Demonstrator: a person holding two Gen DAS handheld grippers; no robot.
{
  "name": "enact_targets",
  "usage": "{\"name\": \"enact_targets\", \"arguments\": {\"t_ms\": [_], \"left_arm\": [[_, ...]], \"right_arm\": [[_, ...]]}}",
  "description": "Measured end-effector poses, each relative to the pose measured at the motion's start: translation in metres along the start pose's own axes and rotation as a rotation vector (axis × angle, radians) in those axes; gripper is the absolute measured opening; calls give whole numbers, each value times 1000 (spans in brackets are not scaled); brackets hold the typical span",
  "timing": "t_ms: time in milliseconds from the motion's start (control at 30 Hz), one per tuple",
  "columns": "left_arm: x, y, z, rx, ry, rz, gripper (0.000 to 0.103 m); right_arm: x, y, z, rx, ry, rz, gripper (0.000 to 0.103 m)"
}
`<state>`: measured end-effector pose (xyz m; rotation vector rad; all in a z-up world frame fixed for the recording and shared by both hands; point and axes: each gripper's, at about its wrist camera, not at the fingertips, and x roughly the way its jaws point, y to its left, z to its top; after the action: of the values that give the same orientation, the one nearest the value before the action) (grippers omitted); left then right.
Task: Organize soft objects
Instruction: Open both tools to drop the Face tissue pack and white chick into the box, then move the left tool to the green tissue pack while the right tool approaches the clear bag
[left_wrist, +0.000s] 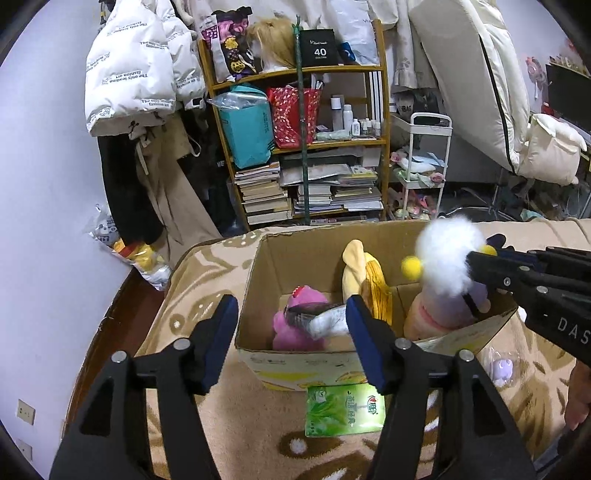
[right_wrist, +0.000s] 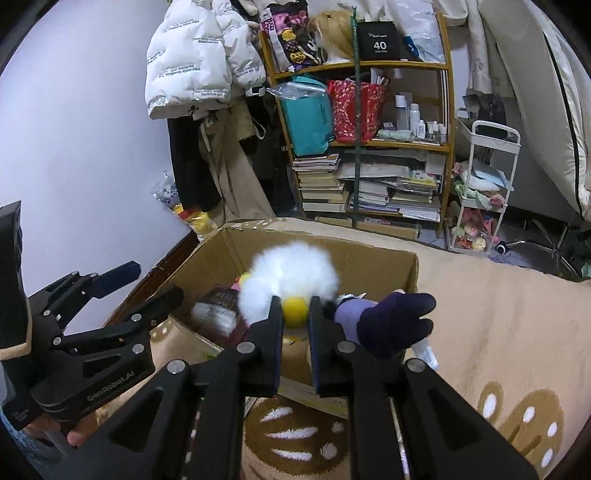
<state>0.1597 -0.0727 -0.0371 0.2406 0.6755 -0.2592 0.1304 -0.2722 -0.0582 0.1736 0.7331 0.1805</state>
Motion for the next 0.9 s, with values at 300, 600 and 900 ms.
{"name": "enact_targets", "arguments": {"t_ms": [300, 600, 900], "left_arm": [[-12, 10, -11, -27, 35, 49, 77], [-44, 27, -24, -54, 33, 114, 89], [-68, 35, -34, -97, 42, 120, 96]], "right_arm": [[-8, 1, -8, 14, 19, -4, 34], [-43, 3, -12, 1, -42, -75, 65], [-73, 1, -19, 2, -80, -152, 102]]}}
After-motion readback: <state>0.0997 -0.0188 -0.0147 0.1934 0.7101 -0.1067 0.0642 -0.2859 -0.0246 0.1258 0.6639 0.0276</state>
